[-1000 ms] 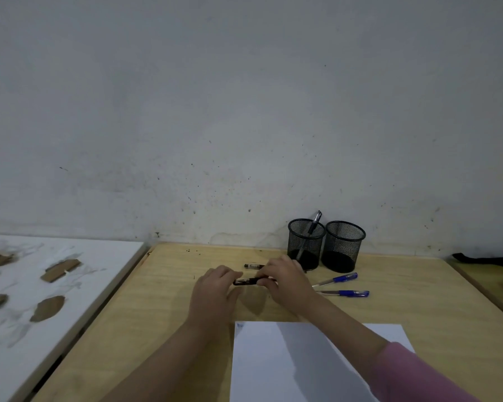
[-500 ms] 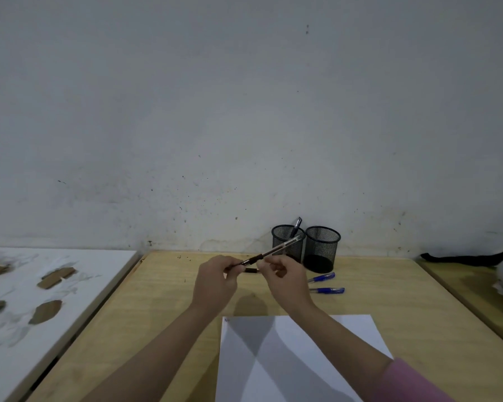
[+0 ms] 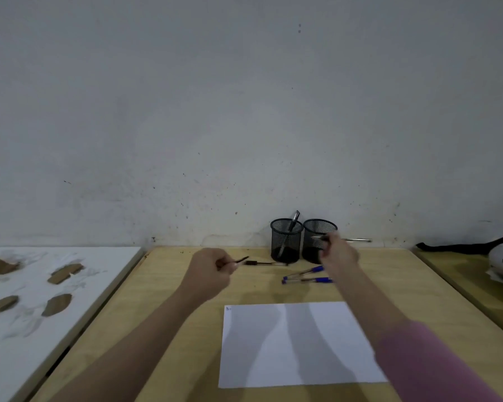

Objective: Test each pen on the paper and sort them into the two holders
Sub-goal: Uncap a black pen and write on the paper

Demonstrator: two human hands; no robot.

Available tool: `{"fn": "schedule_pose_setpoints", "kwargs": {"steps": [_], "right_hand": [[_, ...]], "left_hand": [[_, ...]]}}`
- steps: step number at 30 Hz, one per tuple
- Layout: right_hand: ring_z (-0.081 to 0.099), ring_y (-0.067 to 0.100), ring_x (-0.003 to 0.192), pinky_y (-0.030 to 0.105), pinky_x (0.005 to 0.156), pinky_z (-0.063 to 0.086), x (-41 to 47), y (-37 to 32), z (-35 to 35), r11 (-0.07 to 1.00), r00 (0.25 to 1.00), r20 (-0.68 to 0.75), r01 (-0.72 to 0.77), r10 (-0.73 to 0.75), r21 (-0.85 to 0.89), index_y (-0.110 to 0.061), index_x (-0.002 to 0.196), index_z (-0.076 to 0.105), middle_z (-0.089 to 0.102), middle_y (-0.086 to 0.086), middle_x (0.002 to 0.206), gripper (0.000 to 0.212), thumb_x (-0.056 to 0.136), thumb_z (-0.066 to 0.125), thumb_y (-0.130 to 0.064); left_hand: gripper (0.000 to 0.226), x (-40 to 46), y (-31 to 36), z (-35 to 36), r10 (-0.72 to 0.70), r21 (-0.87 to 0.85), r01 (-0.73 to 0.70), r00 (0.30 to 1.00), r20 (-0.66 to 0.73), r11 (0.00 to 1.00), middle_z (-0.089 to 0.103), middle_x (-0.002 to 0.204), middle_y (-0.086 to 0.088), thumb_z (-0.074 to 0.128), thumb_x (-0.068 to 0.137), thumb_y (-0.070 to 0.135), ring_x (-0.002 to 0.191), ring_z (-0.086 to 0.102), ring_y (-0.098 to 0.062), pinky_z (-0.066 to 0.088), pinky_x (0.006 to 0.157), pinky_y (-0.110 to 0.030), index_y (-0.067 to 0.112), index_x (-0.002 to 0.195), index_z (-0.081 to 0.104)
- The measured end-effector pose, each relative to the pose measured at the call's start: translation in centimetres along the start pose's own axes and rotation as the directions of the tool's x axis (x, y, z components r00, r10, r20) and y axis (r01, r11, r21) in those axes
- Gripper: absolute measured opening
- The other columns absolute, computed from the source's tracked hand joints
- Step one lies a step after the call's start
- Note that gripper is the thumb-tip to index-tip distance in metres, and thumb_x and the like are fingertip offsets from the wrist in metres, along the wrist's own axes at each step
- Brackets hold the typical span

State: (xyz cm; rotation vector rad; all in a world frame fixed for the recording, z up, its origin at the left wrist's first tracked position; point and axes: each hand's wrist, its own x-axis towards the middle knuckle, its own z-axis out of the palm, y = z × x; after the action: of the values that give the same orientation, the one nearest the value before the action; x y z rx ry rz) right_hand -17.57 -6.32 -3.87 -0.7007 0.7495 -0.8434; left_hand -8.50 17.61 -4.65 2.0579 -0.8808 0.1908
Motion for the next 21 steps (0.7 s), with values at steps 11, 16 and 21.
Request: {"fn": "schedule_pose_setpoints", "kwargs": {"steps": [11, 16, 21], "right_hand": [[0.054, 0.012, 0.062, 0.027, 0.06, 0.043, -2.1, 1.5, -2.9, 0.8, 0.911, 0.258, 0.407, -0.322, -0.44, -0.006, 0.077, 0.066, 0.06, 0.005, 0.066, 0.021, 0.09, 0.061, -0.022], [0.046, 0.02, 0.065, 0.033, 0.062, 0.04, -2.1, 3.0, -3.9, 0.799, 0.905, 0.317, 0.405, -0.283, -0.444, 0.009, 0.08, 0.062, 0.054, 0.01, 0.066, 0.036, 0.088, 0.064, -0.026], [0.05, 0.017, 0.06, 0.032, 0.063, 0.041, -2.3, 4.4, -4.2, 0.799, 0.904, 0.352, 0.391, -0.241, -0.457, -0.005, 0.073, 0.064, 0.056, 0.004, 0.061, 0.026, 0.088, 0.064, -0.026]], "left_hand": [[0.013, 0.9, -4.9, 4.3, -0.18, 0.191, 0.161, 0.98, 0.087, 0.968, 0.072, 0.088, -0.004, 0.063, 0.084, 0.021, 0.074, 0.058, -0.014, 0.042, 0.064, -0.023, 0.015, 0.088, 0.074], [0.013, 0.9, -5.8, 6.1, -0.248, 0.261, 0.191, 0.947, 0.207, 0.946, 0.071, 0.087, 0.004, 0.061, 0.083, 0.024, 0.064, 0.058, -0.014, 0.054, 0.069, -0.031, 0.023, 0.084, 0.074], [0.022, 1.2, -5.9, 6.2, -0.204, 0.252, 0.149, 0.957, 0.207, 0.956, 0.062, 0.08, 0.004, 0.053, 0.09, 0.028, 0.073, 0.055, -0.015, 0.045, 0.07, -0.029, 0.023, 0.105, 0.069]]}}
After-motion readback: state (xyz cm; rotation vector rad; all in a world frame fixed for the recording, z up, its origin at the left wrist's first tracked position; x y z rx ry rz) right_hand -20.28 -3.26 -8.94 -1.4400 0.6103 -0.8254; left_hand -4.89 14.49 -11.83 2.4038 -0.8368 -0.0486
